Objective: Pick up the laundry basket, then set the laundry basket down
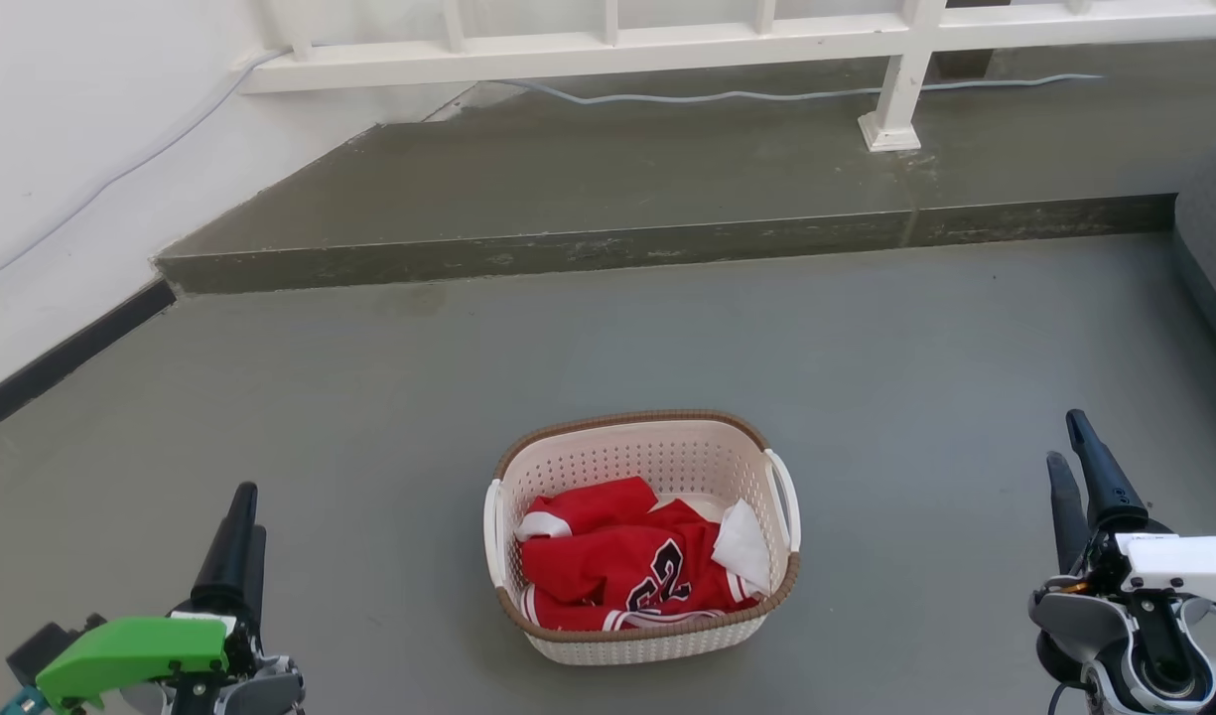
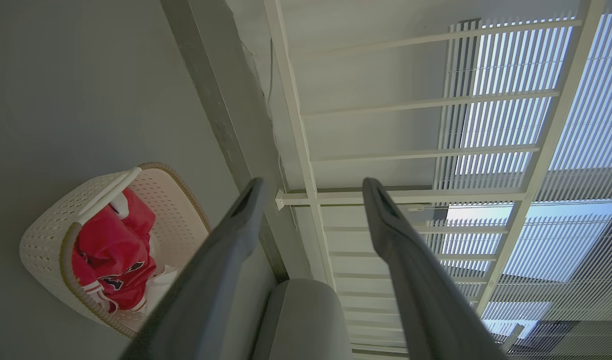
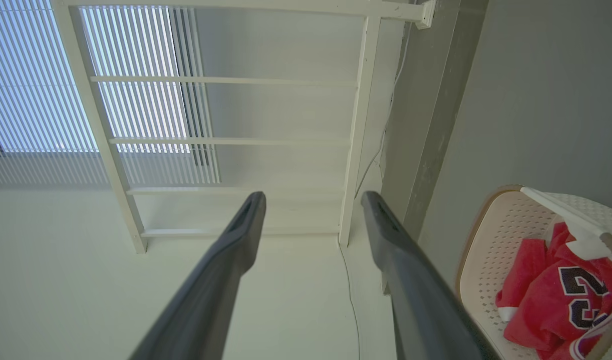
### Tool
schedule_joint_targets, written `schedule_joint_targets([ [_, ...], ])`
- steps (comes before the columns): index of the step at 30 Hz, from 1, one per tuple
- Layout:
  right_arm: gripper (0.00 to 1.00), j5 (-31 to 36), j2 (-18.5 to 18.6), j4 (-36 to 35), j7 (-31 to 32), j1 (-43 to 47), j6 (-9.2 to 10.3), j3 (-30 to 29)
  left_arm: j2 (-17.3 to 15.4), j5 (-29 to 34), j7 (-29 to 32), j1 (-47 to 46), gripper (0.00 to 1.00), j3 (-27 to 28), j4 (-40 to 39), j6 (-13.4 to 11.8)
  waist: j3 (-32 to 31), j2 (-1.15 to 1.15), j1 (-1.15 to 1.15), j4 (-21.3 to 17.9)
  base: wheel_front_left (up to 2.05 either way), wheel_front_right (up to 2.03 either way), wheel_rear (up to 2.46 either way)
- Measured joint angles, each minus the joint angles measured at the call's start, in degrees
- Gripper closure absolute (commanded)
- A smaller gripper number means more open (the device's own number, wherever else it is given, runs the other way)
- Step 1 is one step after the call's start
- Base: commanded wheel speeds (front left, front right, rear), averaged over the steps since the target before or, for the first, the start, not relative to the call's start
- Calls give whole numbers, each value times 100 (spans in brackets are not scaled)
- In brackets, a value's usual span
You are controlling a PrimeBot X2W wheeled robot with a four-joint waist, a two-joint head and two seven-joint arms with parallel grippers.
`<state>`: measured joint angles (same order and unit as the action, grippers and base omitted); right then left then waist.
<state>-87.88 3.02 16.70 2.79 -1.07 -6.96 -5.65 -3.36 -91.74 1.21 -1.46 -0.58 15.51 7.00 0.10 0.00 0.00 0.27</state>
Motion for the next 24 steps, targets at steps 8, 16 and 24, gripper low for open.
schedule_joint_targets([
  [8,0,586,191,-41,-185,-50,0,143,-201,589,-187,-114,0,-196,-159,0,-4,0,0,10,0,0,0],
  [16,0,1421,415,-154,-335,-127,65,339,-336,1338,-330,-199,0,-381,-281,1,-12,0,0,21,0,0,0],
  [24,0,2229,563,-311,-479,-227,229,581,-412,2134,-438,-244,0,-541,-465,-87,-21,0,0,33,0,0,0],
])
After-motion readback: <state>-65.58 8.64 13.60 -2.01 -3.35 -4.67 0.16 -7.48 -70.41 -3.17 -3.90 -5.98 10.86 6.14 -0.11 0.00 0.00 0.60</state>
